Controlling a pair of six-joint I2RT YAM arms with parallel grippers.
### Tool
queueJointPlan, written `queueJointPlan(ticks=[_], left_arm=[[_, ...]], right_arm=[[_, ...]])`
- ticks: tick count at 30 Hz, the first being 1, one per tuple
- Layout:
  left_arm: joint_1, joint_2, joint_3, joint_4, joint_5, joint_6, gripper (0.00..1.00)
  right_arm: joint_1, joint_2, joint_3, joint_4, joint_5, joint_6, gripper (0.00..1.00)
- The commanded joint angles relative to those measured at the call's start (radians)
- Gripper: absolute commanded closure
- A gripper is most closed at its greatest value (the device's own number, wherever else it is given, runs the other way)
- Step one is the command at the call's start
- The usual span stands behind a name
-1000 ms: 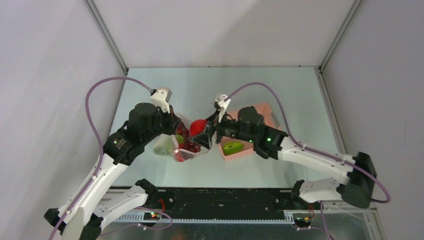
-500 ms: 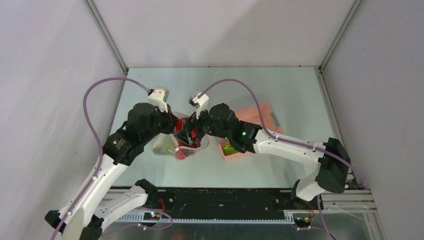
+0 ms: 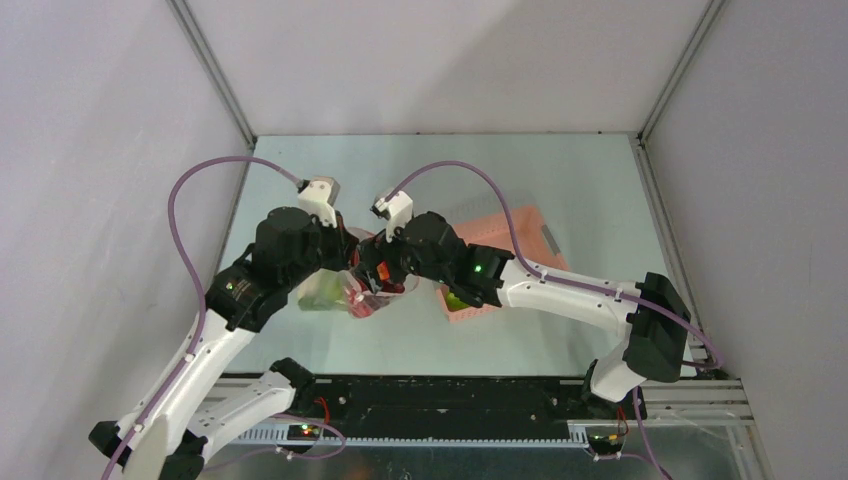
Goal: Place the food in the zip-top bag and seal the zipper
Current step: Place the fake fruit in the zipper food storage bag.
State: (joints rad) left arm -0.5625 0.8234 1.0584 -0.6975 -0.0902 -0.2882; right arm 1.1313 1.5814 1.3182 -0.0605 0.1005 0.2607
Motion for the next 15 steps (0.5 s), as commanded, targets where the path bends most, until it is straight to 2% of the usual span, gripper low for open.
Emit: queueJointPlan(ticks=[1,8,15], left_arm=[[-0.009,-0.023,0.009,0.093,0.036,-0.012,1.0],[-0.006,-0.026,0.009,0.094,0.031,-0.016,1.0],[-0.004,-0.029,0.01,0.094,0.029,-0.018,1.0]], right_arm=[[0.006,-0.021,0.044,-0.025,-0.038,-0.008,0.03],[0.011,-0.065,0.044,-0.029,-0.156,-0.012,0.01],[0.016,-0.14,0.03,-0.032,-0.151,-0.004,0.01]])
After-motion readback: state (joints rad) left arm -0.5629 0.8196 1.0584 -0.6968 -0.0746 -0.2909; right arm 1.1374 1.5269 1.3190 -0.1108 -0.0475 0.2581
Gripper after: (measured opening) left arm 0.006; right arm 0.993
